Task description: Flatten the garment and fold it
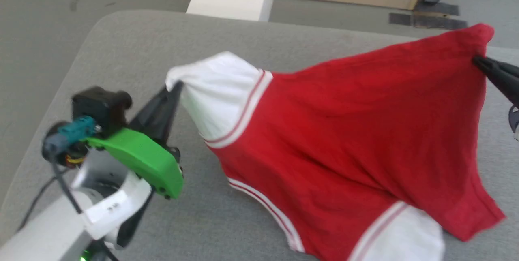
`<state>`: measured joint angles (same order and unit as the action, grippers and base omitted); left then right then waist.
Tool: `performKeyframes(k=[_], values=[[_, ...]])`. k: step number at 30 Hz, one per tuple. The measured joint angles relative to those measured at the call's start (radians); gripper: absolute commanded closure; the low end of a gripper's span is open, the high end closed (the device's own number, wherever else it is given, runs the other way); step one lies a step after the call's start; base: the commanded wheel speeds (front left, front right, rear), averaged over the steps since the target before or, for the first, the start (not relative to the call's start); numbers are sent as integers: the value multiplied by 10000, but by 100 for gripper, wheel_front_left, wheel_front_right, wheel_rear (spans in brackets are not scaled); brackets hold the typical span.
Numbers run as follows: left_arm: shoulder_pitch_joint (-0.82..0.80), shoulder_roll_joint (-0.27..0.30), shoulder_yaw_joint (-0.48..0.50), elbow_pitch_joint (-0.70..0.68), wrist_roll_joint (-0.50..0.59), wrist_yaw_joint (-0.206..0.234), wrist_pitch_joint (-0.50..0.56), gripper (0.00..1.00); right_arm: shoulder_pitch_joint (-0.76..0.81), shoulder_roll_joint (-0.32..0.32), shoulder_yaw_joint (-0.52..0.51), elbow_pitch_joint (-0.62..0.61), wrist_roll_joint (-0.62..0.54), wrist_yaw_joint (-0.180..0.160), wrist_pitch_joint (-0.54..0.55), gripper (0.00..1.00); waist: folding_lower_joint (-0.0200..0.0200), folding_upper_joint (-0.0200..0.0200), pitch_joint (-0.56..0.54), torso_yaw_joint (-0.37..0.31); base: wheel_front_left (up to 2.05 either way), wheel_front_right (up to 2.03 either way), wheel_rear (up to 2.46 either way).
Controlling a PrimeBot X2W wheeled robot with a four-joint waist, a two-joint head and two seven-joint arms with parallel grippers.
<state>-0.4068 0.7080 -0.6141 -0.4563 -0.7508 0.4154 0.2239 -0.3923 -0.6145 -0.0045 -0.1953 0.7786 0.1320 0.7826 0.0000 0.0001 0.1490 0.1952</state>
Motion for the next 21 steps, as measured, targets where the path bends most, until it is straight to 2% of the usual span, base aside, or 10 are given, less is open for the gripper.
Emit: performKeyframes(k=[5,12,17,21], values=[[-500,251,447,-337,4,73,10,100,162,104,-460,-773,-27,0,-176,100,0,0,-304,-402,0,0,0],[-1671,276,1164,-433,13,169,33,100,111,362,-943,-1446,-138,-2,-263,100,0,0,-521,-761,0,0,0],[-2754,171,1555,-67,10,153,42,100,-442,537,-1081,-1507,-353,0,-265,100,0,0,-519,-928,0,0,0],[-3676,-96,1755,654,-347,-151,163,100,-1267,635,-978,-1139,-493,0,-278,100,0,0,-369,-1027,0,0,0]])
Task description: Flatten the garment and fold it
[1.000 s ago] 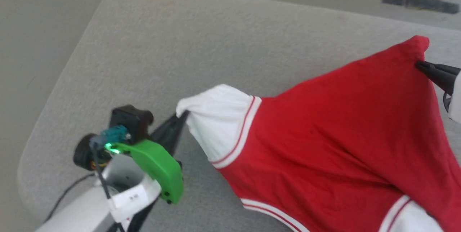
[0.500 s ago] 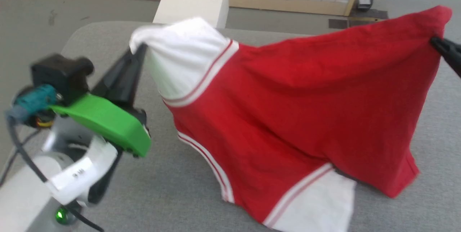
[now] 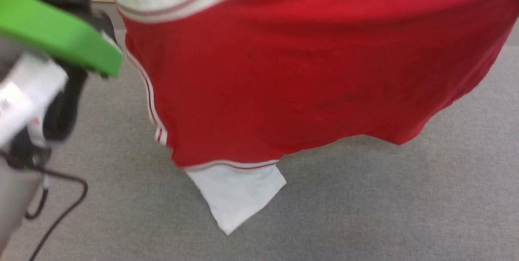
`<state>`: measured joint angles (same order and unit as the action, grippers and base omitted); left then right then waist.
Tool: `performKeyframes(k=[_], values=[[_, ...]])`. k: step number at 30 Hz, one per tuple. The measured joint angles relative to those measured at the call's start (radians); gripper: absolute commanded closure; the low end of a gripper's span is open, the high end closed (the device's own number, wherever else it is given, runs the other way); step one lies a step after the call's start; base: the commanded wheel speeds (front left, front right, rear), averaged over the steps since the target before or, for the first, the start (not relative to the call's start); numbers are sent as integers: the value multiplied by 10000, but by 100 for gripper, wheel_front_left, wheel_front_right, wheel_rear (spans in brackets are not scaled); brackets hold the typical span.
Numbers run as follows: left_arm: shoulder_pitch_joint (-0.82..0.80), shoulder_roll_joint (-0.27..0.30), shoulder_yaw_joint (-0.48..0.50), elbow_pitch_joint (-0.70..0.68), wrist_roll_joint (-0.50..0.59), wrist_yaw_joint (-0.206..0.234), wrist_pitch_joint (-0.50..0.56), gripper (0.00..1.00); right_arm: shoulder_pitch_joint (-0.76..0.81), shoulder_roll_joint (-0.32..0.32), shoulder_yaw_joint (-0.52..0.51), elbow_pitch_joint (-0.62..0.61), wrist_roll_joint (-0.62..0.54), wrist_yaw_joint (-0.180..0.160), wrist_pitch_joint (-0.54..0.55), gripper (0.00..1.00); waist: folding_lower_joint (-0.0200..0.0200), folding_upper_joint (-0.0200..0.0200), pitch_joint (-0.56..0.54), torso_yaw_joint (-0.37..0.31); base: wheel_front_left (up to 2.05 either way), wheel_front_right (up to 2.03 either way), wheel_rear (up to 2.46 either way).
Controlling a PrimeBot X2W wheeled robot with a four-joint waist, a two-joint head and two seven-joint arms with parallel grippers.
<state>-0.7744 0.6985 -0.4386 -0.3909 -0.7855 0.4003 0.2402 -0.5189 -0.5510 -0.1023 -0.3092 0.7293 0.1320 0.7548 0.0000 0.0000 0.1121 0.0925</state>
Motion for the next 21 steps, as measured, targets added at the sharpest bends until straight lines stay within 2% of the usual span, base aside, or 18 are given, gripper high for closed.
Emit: performKeyframes(k=[7,12,16,21], values=[[-2112,-261,-23,2483,-140,-1133,153,100,-2585,-75,1126,1827,-698,0,-556,100,0,0,602,-193,0,0,0],[-4122,-522,8,4552,-31,-1919,73,100,-4982,-100,2353,3517,-1208,0,-1544,100,1,0,1292,-321,0,0,0],[-5950,-771,73,5879,226,-2353,-326,100,-6826,92,2934,4893,-1488,0,-2431,100,1,0,1917,-416,0,0,0],[-7682,-1095,115,7173,608,-2696,-821,100,-8578,433,3530,6322,-1847,0,-3331,100,1,0,2659,-520,0,0,0]])
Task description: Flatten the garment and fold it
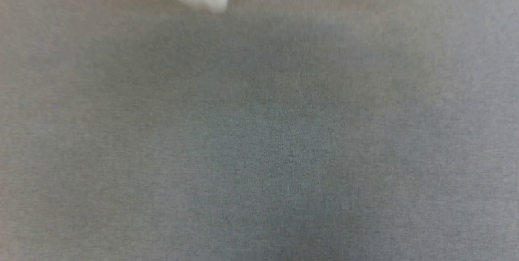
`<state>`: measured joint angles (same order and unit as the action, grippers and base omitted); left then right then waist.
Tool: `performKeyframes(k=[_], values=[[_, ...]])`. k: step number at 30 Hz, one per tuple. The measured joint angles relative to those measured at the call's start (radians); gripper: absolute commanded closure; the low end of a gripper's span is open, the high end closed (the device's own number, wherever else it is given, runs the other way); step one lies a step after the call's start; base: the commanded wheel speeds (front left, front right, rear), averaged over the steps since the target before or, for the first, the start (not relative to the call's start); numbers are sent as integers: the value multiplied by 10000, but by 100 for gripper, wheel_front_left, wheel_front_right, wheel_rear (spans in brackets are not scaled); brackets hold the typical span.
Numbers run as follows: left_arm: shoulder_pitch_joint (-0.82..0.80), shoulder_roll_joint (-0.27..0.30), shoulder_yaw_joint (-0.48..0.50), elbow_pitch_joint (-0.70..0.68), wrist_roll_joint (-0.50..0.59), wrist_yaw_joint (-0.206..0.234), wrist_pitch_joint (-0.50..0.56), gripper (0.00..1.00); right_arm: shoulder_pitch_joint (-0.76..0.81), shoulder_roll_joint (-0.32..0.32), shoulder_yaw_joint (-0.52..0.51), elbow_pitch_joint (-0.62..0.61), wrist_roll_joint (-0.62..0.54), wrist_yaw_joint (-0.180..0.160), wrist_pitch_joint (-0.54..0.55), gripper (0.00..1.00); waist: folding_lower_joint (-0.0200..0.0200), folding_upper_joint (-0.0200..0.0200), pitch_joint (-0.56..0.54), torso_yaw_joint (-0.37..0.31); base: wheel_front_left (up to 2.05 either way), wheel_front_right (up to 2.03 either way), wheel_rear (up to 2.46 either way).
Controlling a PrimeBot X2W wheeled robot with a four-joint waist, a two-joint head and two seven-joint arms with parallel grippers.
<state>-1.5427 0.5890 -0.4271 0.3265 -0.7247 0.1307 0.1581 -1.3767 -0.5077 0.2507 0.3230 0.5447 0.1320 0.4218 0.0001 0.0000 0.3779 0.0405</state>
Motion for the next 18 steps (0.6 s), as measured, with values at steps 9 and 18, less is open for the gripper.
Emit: performKeyframes(k=[9,18], values=[[-969,-610,-236,1490,113,-594,-619,100,-984,238,1014,1812,-228,0,-1256,100,1,0,1164,-39,0,0,0],[918,-1216,-765,1641,-100,-826,-1133,100,400,228,1904,2522,211,0,-1944,100,1,0,1581,411,0,0,0]])
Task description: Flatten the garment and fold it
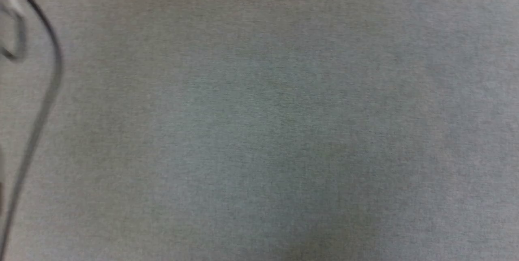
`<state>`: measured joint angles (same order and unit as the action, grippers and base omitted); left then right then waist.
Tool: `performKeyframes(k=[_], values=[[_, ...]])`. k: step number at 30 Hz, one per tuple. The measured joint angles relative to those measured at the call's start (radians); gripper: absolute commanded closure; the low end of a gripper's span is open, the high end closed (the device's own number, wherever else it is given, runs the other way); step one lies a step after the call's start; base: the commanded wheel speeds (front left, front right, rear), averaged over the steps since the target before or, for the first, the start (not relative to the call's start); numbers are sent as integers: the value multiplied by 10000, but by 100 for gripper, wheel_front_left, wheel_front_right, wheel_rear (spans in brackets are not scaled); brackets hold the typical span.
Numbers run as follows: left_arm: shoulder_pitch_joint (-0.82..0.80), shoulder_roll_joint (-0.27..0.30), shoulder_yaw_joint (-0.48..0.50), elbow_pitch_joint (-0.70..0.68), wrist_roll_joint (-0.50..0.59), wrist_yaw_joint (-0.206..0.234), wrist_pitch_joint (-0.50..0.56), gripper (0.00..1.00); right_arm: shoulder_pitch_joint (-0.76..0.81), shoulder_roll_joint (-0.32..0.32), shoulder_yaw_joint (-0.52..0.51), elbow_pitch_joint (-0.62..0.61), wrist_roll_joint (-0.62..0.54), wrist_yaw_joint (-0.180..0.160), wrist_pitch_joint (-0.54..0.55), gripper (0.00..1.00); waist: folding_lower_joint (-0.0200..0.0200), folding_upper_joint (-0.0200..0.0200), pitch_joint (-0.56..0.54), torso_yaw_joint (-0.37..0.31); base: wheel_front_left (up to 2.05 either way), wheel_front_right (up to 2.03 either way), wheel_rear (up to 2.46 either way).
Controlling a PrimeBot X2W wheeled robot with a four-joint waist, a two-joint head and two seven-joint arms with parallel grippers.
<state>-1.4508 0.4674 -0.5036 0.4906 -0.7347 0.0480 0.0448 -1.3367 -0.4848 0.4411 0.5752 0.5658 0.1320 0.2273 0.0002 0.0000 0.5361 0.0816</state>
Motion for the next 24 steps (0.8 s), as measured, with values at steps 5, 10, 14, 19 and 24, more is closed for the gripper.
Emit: performKeyframes(k=[5,10,14,19,24], values=[[1842,-186,-424,-604,-155,-33,-109,100,1477,-201,525,-115,393,0,-226,100,-1,0,-287,187,0,0,0],[4062,-67,-874,-1762,-472,169,-23,100,3193,-740,989,-629,913,0,-359,100,-1,0,-825,314,0,0,0],[5865,372,-1229,-2775,-602,474,253,100,4575,-1287,1266,-1118,1381,0,-355,100,-3,0,-1325,412,0,0,0],[7811,1189,-1551,-4067,-731,855,669,100,6220,-1862,1511,-1850,2031,0,-199,100,-3,0,-1946,519,0,0,0],[9476,2224,-1799,-5586,-1009,1308,1208,100,7520,-2397,1507,-2671,2531,0,115,100,-3,0,-2506,612,0,0,0]])
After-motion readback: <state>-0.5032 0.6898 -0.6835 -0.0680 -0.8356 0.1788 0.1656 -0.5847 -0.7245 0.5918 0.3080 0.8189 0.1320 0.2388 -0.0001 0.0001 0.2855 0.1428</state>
